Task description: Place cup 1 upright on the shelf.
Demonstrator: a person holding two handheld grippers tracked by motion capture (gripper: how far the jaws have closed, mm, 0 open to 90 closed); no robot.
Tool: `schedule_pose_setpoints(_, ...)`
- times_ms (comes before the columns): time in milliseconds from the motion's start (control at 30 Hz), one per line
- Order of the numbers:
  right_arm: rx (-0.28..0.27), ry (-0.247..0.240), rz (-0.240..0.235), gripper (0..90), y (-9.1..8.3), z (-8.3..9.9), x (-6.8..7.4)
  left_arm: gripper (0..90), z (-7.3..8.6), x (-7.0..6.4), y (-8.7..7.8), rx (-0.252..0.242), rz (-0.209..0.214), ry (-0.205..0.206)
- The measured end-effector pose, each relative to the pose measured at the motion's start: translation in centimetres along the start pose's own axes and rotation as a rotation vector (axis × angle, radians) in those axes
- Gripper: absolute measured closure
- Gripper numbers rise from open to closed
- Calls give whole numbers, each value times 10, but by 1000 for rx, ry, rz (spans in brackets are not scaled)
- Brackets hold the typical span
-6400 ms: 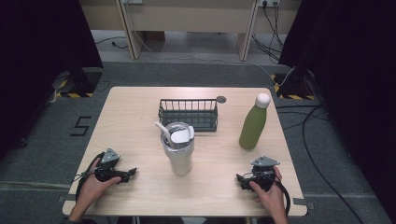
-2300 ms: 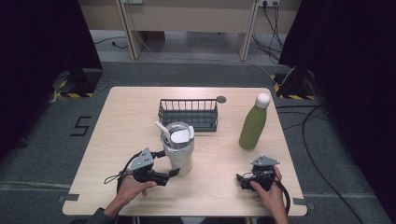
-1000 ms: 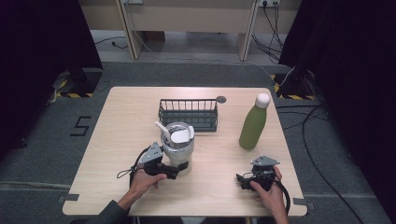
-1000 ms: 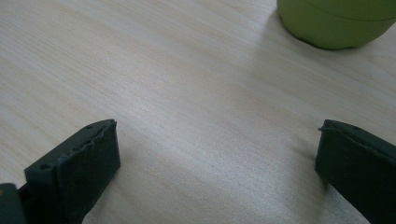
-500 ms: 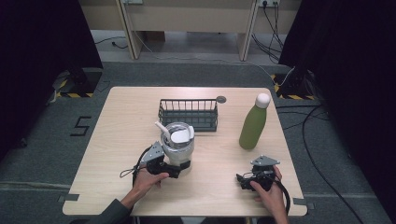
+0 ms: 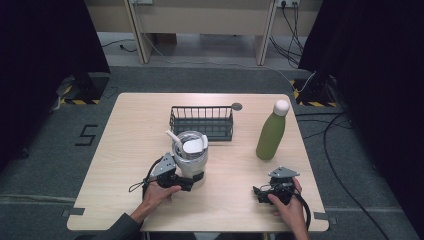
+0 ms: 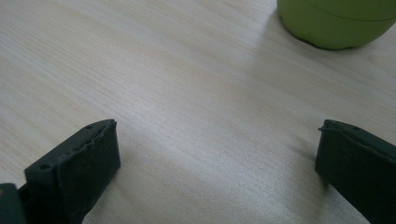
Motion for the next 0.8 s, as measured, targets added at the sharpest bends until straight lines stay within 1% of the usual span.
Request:
schedule_pose_setpoints(100, 0, 0, 0, 4, 0, 0, 0, 83, 1, 0, 0, -6, 3, 4)
schedule_pose_setpoints(233, 0, 0, 0, 3, 0, 0, 0, 78, 1, 1, 1, -25, 9, -2)
schedule_pose_setpoints(467, -1, -2, 0, 4, 0, 0, 0, 69, 2, 1, 3, -30, 10, -12)
schedule_pose_setpoints(800, -1, -3, 0, 4, 0, 0, 0, 89, 2, -1, 4, -32, -5, 15)
Point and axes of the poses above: each handheld gripper's, and its own axes: y roughly forward along the jaws, z roughly out of its underside, x roughly to its left, the point moved 7 cm from there along y, roughly forward along the jaws, and after that the axes turned 2 degrees about -x, right-handed, at the moved point
